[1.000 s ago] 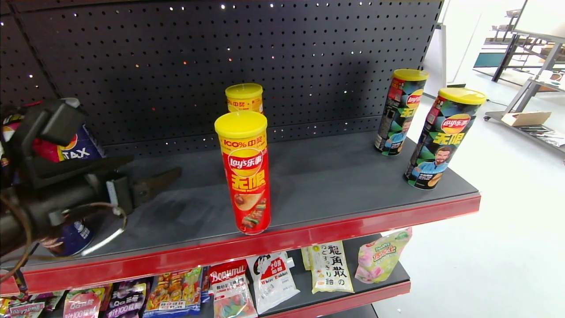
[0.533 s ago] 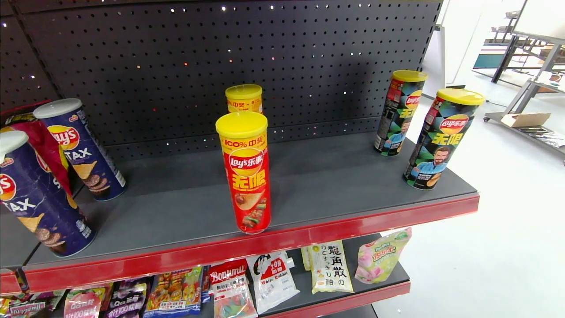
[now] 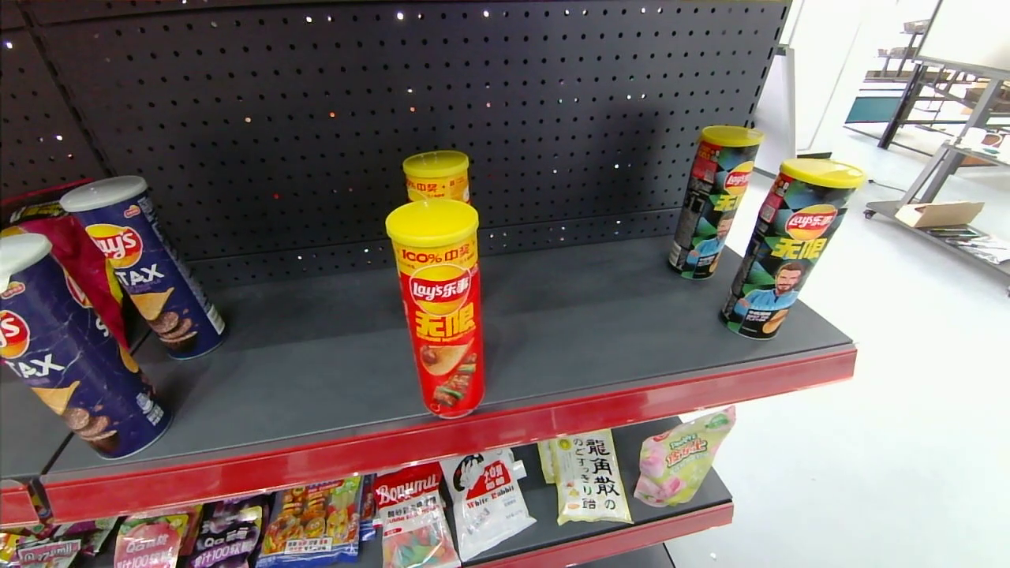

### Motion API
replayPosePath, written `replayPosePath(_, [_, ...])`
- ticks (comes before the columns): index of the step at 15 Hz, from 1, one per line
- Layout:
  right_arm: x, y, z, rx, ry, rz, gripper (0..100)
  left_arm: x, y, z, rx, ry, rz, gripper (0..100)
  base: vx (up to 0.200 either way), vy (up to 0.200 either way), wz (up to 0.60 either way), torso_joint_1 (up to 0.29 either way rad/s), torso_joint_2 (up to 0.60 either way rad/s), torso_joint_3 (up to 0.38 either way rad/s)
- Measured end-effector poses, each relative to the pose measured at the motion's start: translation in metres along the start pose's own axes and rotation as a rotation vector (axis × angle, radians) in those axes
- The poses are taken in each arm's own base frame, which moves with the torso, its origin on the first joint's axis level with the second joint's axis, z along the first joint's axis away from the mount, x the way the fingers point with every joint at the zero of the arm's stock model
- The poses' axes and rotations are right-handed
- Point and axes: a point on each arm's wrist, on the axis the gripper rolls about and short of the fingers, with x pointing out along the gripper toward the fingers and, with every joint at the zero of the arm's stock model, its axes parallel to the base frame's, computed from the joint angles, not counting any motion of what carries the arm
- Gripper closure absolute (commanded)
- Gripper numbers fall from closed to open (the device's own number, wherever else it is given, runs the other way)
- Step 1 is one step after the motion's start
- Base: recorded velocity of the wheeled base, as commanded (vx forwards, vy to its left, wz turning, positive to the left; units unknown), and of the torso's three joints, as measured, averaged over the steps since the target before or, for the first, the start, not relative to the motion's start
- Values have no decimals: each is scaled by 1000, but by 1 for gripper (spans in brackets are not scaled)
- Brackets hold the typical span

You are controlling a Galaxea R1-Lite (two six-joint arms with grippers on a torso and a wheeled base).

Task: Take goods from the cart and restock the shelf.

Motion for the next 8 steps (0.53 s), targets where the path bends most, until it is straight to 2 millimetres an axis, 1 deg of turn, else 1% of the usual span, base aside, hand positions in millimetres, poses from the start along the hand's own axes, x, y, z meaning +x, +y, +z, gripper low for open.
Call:
replayPosePath(7, [0,0,0,0,0,1,0,-3,1,-2,-4,-28,2,0,0,0,600,5,1,4])
replayPosePath(8, [0,0,0,3,0,3,0,-4,1,-2,-3,-31,0,0,0,0,0,0,0,0])
